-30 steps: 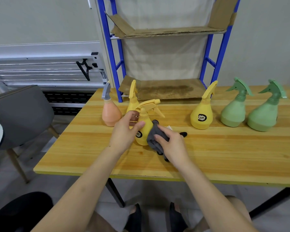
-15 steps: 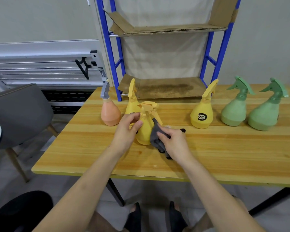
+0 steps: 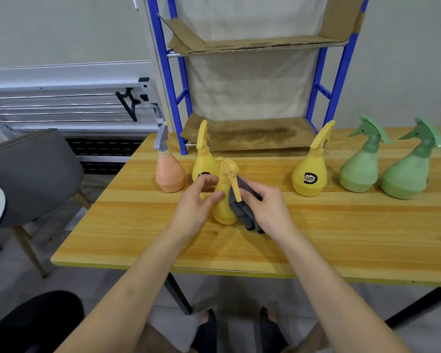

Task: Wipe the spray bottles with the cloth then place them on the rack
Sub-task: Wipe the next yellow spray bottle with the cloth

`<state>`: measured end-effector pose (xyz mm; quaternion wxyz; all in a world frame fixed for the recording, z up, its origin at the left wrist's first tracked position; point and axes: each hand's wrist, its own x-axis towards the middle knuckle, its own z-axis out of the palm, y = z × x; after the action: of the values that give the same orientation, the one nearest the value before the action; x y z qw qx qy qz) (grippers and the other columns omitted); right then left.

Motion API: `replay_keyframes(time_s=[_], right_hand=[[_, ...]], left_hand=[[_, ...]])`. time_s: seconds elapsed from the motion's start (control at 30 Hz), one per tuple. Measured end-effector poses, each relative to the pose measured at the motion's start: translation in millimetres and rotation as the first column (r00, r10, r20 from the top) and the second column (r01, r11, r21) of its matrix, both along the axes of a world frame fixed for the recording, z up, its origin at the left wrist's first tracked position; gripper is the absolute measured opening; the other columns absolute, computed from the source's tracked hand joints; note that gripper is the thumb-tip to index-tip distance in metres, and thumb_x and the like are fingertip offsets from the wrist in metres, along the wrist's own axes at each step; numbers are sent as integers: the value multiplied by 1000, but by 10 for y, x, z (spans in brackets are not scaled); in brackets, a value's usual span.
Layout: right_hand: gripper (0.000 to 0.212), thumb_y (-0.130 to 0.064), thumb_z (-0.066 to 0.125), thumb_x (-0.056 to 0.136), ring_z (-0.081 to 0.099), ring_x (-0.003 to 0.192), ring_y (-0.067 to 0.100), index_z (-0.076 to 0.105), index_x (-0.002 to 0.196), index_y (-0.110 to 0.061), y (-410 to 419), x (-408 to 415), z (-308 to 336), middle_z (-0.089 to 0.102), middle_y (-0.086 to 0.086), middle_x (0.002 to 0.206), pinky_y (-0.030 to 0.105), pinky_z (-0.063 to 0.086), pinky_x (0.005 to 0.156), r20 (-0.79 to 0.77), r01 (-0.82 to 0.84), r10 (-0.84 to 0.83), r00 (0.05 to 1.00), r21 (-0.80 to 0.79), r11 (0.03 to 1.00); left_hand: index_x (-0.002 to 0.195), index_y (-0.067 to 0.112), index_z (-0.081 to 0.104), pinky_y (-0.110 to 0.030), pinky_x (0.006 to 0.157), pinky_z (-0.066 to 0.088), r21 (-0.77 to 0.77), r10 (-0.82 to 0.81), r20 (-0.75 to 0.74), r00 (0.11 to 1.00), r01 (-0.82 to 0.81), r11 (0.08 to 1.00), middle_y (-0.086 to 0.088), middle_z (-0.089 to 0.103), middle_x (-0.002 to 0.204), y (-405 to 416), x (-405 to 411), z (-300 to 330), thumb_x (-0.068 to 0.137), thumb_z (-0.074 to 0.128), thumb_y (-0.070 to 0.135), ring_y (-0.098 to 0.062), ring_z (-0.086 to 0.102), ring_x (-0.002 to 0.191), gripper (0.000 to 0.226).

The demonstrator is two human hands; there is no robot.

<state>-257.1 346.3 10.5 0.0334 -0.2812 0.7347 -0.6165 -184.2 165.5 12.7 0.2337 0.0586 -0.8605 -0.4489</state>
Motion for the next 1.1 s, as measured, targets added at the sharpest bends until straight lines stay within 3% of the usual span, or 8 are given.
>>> replay_keyframes(time_s=[0.17,0.4,0.57,0.67,0.8,0.9,1.03,1.1], right_hand=[[18,-19,60,101,69,90,12,77,101,-25,124,-86,-263,75,-3,89,42,54,88,-68,53,-40,997,190,980],[24,-22,62,99,67,97,-5,77,116,-33,4,-27,33,76,-22,98,19,51,85,-61,46,-41,997,89,995],[31,-21,61,101,65,106,-9,69,130,-28,-40,13,150,72,-22,111,9,48,88,-73,-2,3,997,21,1000],[31,-20,58,103,66,109,-3,69,131,-25,57,14,7,74,-17,113,17,50,93,-57,-21,24,998,61,998],[20,-18,55,103,67,86,9,74,107,-24,189,-52,-200,74,-7,89,33,55,80,-109,33,-5,994,255,966],[19,-15,56,102,63,78,2,72,104,-26,222,-36,-239,71,-10,84,23,48,67,-166,66,-8,986,347,935],[22,-19,56,102,65,87,5,74,110,-29,188,-32,-158,74,-11,91,28,53,77,-137,55,-12,991,317,947],[27,-22,57,102,66,101,1,73,122,-31,135,-34,-62,75,-16,106,25,53,89,-106,41,-17,994,227,973]], left_hand=[[135,20,59,-13,101,46,34,-27,10,1000,26,999,13,63,127,-27,49,-27,101,63,22,12,55,116,34],[135,51,49,-41,108,43,-70,29,35,999,-27,997,25,48,121,12,90,-141,90,70,44,1,52,118,50],[136,20,57,-41,104,51,21,-37,40,998,37,999,9,64,127,18,84,-81,94,72,25,-5,60,117,45],[133,19,56,-38,103,51,66,-45,69,997,41,997,13,67,124,-1,105,-72,94,72,22,-1,62,115,42],[139,19,55,-46,111,45,52,-67,86,994,63,997,7,63,136,-41,120,-99,98,65,32,-8,56,130,45],[142,24,53,-48,115,41,-25,-52,77,996,54,998,6,55,141,-33,128,-132,103,56,35,-11,49,135,41],[144,39,46,-34,115,38,-5,-6,62,998,7,1000,2,45,138,80,163,-138,90,58,57,-11,47,130,58],[143,38,48,-31,110,42,-25,-9,51,999,10,1000,3,50,137,109,141,-154,89,66,51,-6,51,122,58]])
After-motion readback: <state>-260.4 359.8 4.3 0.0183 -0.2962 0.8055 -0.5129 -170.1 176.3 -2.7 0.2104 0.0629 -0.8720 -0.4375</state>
